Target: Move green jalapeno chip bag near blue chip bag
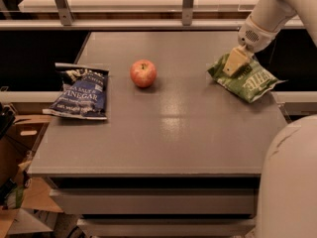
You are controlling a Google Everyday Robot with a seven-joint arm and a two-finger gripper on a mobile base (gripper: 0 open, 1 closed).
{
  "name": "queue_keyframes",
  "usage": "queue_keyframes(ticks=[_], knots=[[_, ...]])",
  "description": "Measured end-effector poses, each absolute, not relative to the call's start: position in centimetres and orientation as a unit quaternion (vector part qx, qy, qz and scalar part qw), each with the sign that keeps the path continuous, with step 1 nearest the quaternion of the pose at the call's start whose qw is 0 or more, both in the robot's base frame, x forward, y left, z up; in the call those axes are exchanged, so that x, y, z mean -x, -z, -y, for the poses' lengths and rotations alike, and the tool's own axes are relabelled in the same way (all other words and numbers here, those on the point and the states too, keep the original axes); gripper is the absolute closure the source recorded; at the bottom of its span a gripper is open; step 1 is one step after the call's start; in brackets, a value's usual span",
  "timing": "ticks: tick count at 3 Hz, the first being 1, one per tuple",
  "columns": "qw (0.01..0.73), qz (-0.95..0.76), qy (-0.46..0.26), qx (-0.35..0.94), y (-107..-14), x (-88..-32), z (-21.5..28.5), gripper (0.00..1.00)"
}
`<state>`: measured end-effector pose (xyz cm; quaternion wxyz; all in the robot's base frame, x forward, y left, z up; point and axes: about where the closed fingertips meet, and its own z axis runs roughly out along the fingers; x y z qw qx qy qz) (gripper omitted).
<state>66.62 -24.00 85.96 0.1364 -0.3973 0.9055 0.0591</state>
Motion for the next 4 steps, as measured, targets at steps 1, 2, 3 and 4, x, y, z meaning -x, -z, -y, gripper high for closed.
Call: queue_keyframes(ticks=[1,2,3,4], knots=[[0.147,-0.892,-0.057,0.423,-88.6,-67.0,23.1,0.87],[0.172,-0.874,-0.038,0.453,-93.0,-67.2,22.1,1.0],[0.229,-0.854,-0.014,0.467,-97.7,-68.3,21.0,1.0],[0.23,-0.854,-0.013,0.467,-97.7,-68.3,21.0,1.0]])
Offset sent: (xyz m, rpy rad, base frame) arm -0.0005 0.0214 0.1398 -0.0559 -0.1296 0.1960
